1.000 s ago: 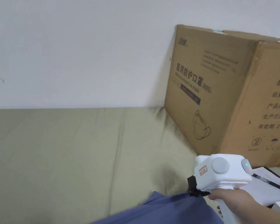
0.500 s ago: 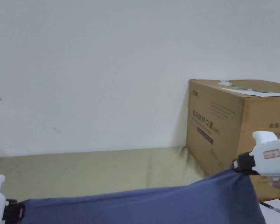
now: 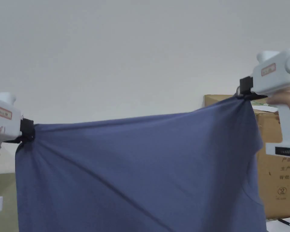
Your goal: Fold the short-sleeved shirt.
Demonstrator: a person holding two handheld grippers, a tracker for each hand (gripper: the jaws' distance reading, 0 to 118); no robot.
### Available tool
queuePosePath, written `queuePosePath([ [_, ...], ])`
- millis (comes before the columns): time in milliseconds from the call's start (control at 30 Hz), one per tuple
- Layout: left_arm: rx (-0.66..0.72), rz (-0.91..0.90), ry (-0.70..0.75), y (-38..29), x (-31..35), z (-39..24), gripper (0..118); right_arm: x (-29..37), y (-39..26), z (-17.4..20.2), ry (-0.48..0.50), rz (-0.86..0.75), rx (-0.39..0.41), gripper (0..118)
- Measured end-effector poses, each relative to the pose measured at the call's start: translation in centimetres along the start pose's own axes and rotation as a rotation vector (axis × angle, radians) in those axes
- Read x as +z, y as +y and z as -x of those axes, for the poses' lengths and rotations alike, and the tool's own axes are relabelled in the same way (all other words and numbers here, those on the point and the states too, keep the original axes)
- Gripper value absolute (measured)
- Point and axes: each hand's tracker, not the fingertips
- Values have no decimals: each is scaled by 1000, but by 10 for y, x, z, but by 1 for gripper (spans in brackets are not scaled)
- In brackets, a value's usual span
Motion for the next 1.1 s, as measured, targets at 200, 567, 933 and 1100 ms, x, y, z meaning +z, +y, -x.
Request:
queuePosePath([
  [200,-1,-75,36,47,-49,2,2,-50,57,20,-24,-79,-4,1],
  [567,-21,-148,105,54,-167,-14,2,-149,46,33,-79,-198,26,1],
  [933,79,304,29,-187,-300,-34,2,-280,-278,6,-75,356,-13,1],
  [1100,4,505,61,-302,-307,-23,2,-260,-425,-19,-103,618,-96,1],
])
